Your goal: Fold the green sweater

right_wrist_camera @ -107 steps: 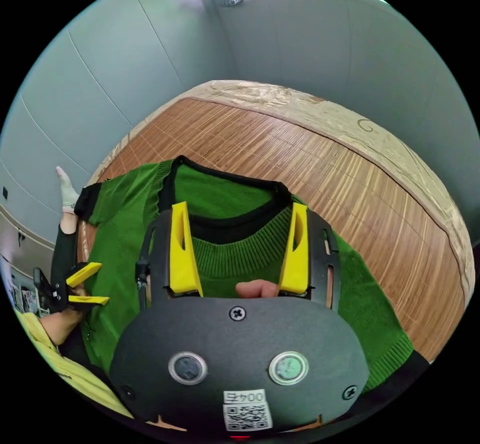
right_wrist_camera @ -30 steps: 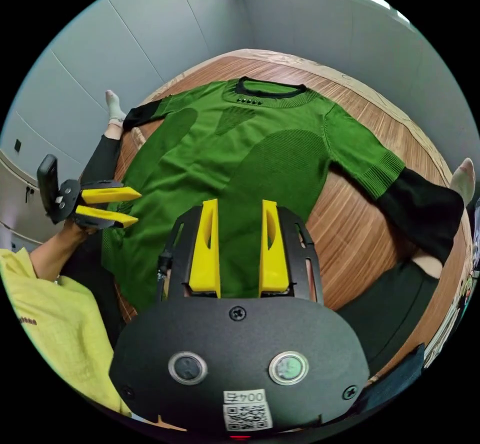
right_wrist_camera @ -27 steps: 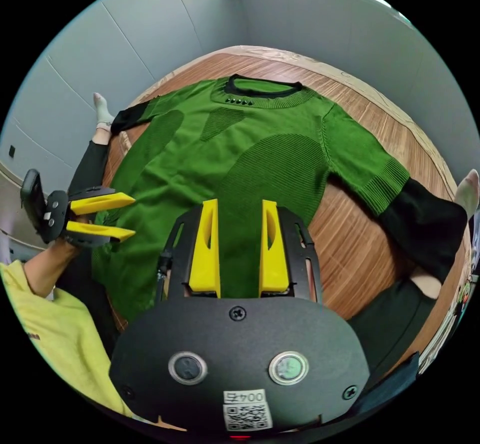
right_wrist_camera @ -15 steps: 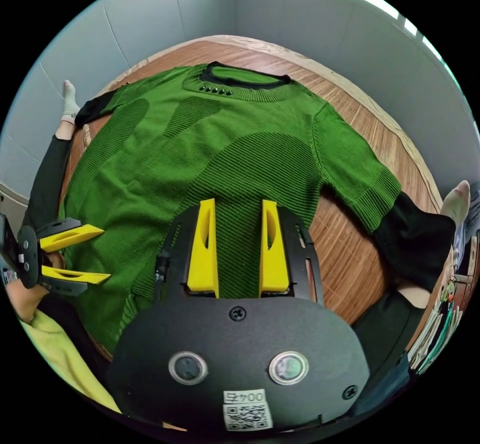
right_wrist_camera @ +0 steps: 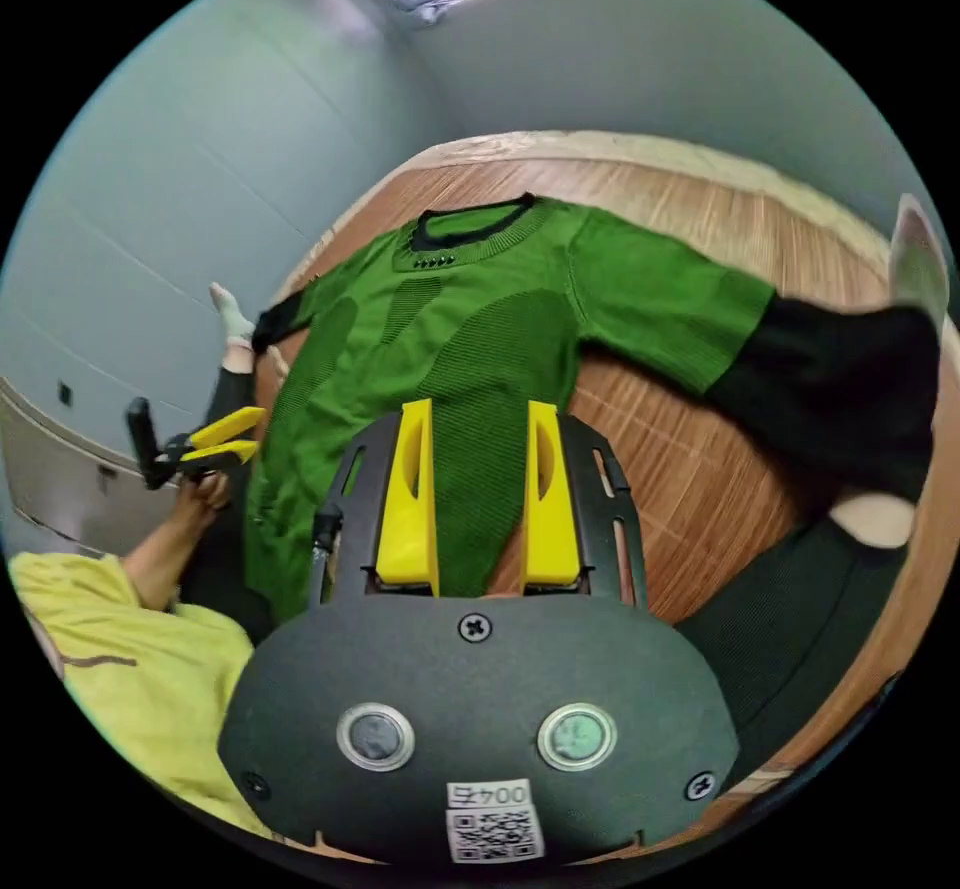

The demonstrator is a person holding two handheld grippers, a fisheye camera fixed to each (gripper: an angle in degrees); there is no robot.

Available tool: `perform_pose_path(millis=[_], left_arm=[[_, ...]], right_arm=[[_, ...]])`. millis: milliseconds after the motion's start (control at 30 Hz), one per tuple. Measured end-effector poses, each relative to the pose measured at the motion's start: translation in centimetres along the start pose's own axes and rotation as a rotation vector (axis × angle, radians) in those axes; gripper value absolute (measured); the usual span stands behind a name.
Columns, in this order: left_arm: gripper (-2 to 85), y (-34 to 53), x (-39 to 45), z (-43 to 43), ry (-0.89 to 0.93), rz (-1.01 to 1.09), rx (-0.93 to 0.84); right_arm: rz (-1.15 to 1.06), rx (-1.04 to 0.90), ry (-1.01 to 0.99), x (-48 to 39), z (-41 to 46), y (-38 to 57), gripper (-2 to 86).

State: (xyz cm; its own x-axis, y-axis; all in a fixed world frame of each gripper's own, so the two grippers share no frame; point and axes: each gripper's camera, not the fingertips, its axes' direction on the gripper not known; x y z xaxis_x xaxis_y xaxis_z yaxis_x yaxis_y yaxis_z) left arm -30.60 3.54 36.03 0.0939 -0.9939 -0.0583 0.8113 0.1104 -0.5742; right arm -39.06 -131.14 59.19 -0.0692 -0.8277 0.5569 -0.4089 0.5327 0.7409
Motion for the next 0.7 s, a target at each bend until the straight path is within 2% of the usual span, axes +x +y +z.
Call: perform_pose_path(millis=[67,167,267,367,600,700], left_arm=[[14.4,0.5,-6.2,-1.9,-0.010,-0.156,0.020],[13.3,1.6,-12.6,-3.1,0.003,-0.323,0.024],[13.7,2.0,-15.9,-3.0,-0.038,-0.375,-0.031],[13.7,2.0,-17.4,-3.0,-0.011,-0.416,-0.022],[12.3,0.6,-19.1,-2.5,-0.038,-0.432,-0.070],[8.3,-0.2,-19.0,-2.6,-0.068,-0.395,-0.081]], right_arm=[[0.144,-0.021,-0.166,5.9,-0.6,1.5,12.0],[0.301,0.010,-0.208,10.9,-0.7,3.4,11.3],[0.386,-0.004,-0.213,13.4,0.3,4.2,11.4],[0.415,-0.017,-0.281,14.9,1.6,4.4,11.4],[0.371,-0.090,-0.284,15.2,4.0,3.9,9.2],[0.336,-0.119,-0.287,14.7,5.1,3.6,6.2]])
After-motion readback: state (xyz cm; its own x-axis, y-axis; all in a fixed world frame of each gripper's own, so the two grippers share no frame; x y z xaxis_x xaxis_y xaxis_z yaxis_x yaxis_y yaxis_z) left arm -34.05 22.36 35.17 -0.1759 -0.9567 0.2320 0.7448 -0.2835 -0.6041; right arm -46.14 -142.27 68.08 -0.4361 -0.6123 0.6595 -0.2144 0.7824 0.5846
